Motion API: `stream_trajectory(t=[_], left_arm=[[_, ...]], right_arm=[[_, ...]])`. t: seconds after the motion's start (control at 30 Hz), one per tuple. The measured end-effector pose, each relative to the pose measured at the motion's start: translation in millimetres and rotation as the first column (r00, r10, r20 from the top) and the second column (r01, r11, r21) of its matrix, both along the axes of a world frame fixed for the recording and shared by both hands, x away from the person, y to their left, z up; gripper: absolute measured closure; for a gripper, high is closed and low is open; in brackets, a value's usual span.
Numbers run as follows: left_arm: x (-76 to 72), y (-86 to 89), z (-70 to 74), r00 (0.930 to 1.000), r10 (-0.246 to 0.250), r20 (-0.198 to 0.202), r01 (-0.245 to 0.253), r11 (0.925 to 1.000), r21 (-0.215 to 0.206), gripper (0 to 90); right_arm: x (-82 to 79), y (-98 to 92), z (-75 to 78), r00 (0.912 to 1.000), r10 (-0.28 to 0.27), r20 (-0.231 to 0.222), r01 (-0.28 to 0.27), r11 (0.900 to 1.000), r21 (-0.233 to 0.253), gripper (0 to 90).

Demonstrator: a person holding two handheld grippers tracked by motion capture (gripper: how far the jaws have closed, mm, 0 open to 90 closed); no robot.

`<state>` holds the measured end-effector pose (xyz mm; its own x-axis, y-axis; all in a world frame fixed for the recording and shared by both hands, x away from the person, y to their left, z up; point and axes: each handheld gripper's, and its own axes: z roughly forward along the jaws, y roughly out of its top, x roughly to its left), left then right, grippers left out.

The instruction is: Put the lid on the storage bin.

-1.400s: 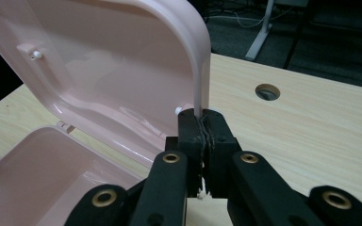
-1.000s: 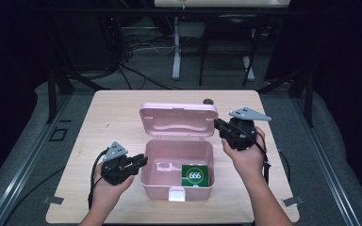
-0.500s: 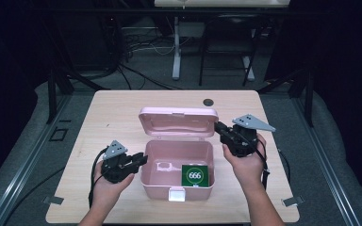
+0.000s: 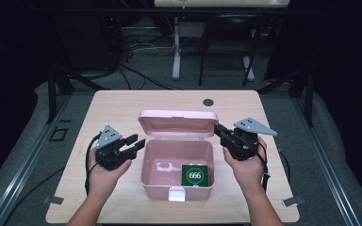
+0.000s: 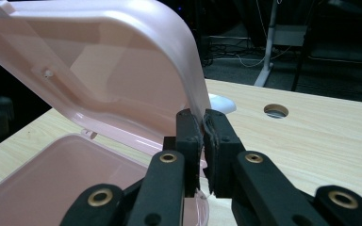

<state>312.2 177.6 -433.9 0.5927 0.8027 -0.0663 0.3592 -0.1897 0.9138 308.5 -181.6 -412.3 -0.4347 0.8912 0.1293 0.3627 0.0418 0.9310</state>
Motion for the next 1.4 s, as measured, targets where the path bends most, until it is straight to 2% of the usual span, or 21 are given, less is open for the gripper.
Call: stream_trajectory(t=[0.03,0.07,0.1,0.17,0.2,0.23,0.4,0.57,0.67,0.9,1.17,1.4], left_arm=[[0.0,0.0,0.0,1.0,0.0,0.0,0.0,1.0,0.0,62.7],[2.0,0.0,8.7,0.9997,0.007,0.023,-0.007,1.0,-0.005,62.8],[2.0,0.0,8.7,0.9997,0.007,0.023,-0.007,1.0,-0.005,62.8],[4.8,-1.5,19.2,0.998,0.016,0.061,-0.016,0.9999,-0.003,62.8],[4.8,-1.5,19.2,0.998,0.016,0.061,-0.016,0.9999,-0.003,62.8],[6.9,-3.7,24.4,0.9963,0.02,0.084,-0.02,0.9998,0.0,62.8],[11.3,-10.8,33.0,0.993,0.014,0.118,-0.013,0.9999,-0.01,66.1],[12.1,-14.0,33.7,0.9916,0.028,0.126,-0.027,0.9995,-0.016,76.9],[12.9,-12.8,34.6,0.9915,0.039,0.124,-0.035,0.9988,-0.033,81.1],[11.7,-14.6,35.6,0.9902,0.047,0.131,-0.046,0.9989,-0.011,81.8],[8.7,-14.2,35.9,0.9911,0.046,0.124,-0.045,0.9989,-0.011,81.9],[4.3,-13.0,34.0,0.9914,0.04,0.125,-0.038,0.999,-0.022,81.4]], right_arm=[[-0.1,0.0,-0.1,1.0,-0.001,0.001,0.001,1.0,0.0,85.0],[-0.1,-0.2,-0.3,1.0,0.0,0.001,0.0,1.0,0.001,85.0],[-0.1,-0.2,-0.3,1.0,0.0,0.001,0.0,1.0,0.001,85.0],[-0.1,-0.8,-0.9,1.0,0.002,0.0,-0.002,1.0,0.009,84.9],[-0.1,-0.8,-0.9,1.0,0.002,0.0,-0.002,1.0,0.009,84.9],[-0.1,-1.2,-1.2,1.0,0.004,-0.001,-0.004,1.0,0.013,84.9],[-0.3,-2.0,-2.1,1.0,0.009,-0.001,-0.009,1.0,0.02,84.8],[-0.1,-3.1,-2.8,0.9999,0.011,-0.001,-0.011,1.0,0.026,84.5],[-0.3,-4.9,-2.7,0.9998,0.018,-0.008,-0.018,0.999,0.035,83.5],[-6.1,-11.9,1.6,0.9997,0.024,-0.002,-0.024,0.999,0.048,81.7],[-7.9,-24.3,5.5,1.0,-0.001,0.009,0.0,0.997,0.071,78.7],[-6.5,-26.1,4.2,0.9999,-0.01,0.013,0.009,0.998,0.07,75.7]])
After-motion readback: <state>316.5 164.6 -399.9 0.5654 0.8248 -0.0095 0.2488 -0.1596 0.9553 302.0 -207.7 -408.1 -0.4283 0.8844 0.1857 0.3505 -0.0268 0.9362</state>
